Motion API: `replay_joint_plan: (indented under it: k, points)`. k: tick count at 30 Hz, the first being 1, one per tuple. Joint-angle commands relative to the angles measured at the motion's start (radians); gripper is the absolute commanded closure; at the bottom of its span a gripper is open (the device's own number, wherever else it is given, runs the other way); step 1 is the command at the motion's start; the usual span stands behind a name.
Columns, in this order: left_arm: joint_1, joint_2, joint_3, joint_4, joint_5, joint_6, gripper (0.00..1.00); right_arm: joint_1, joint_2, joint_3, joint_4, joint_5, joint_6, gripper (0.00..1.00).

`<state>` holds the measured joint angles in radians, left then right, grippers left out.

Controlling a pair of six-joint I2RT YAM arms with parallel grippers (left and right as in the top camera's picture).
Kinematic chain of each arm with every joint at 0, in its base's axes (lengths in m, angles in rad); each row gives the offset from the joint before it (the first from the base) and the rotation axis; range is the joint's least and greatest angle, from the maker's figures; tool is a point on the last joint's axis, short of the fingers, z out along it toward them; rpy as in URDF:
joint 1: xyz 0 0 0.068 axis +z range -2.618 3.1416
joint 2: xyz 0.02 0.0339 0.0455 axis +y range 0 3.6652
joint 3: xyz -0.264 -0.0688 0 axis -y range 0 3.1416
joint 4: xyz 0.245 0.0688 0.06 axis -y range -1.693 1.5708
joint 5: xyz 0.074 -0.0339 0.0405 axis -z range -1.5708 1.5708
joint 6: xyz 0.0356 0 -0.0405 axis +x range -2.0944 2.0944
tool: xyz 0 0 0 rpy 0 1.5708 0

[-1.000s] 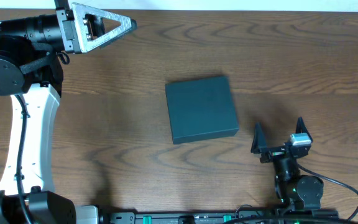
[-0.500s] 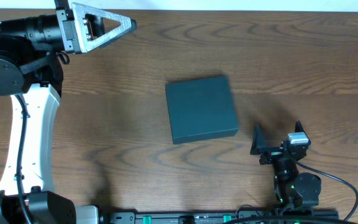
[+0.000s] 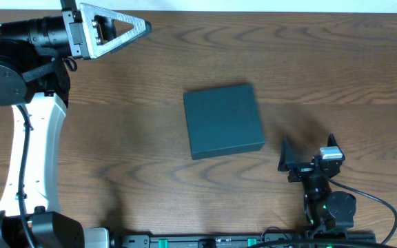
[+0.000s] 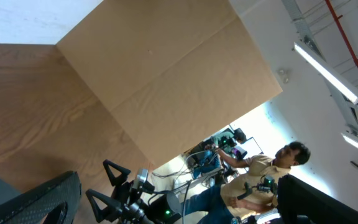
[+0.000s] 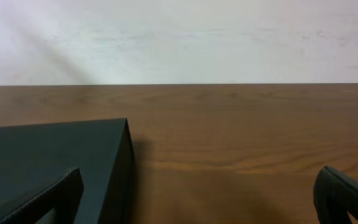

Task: Pack container

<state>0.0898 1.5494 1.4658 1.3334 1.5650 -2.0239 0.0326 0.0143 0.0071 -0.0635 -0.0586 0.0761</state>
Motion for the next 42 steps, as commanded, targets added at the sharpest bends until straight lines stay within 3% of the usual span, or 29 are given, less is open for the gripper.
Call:
replay_joint_plan:
  k: [1,23,28,31,34,42]
  points:
    - [0.005,-0.002,0.011,0.006,0.002,-0.061,0.01,0.014,-0.009,-0.002,-0.004,0.01,0.013,0.01]
    - [0.028,0.013,0.011,0.006,0.005,-0.052,0.01,0.014,-0.009,-0.002,-0.004,0.01,0.013,0.01]
    - [0.095,0.018,0.011,-0.021,-0.061,0.029,0.01,0.014,-0.009,-0.002,-0.004,0.01,0.013,0.01]
    - [0.142,0.018,0.011,-0.117,-0.112,0.068,0.01,0.014,-0.009,-0.002,-0.004,0.01,0.013,0.01]
    - [0.163,0.018,0.011,-0.31,-0.188,0.146,0.01,0.014,-0.009,-0.002,-0.004,0.01,0.013,0.01]
    - [0.128,0.007,0.011,-0.967,-0.511,0.656,0.01,0.014,-0.009,-0.002,-0.004,0.01,0.013,0.01]
